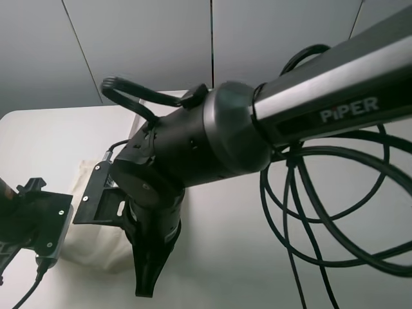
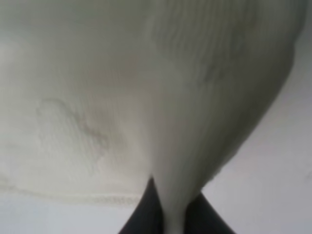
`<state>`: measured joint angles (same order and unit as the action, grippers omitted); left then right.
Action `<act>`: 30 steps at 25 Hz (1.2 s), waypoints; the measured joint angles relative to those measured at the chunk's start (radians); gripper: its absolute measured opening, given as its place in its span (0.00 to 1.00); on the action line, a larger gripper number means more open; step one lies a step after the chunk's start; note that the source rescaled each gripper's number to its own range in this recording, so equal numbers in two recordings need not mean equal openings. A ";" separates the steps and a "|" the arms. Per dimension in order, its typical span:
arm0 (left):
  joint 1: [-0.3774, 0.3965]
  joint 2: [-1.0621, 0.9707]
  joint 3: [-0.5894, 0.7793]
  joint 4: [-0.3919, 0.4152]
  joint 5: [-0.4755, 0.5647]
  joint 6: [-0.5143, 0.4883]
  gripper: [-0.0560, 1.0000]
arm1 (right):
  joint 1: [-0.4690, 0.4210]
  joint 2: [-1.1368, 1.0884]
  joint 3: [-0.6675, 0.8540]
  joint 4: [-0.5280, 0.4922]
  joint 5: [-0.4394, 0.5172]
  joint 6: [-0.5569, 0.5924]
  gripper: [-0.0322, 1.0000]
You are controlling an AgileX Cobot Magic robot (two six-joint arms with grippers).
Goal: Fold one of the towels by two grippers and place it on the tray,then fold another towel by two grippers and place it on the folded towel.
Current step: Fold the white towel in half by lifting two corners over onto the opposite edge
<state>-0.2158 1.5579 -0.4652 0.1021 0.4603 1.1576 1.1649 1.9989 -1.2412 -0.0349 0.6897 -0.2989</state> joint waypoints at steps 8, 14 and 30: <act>-0.001 -0.151 0.002 -0.132 -0.009 -0.142 0.06 | -0.005 -0.121 0.000 -0.085 0.103 0.096 0.03; -0.001 -0.169 0.002 -0.140 -0.087 -0.366 0.06 | -0.086 -0.131 0.000 -0.108 0.119 0.252 0.03; -0.001 -0.100 0.002 -0.143 -0.387 -0.672 0.06 | -0.229 -0.128 0.000 -0.106 -0.046 0.358 0.03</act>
<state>-0.2165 1.4576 -0.4629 -0.0412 0.0734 0.4856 0.9362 1.8714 -1.2412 -0.1408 0.6434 0.0589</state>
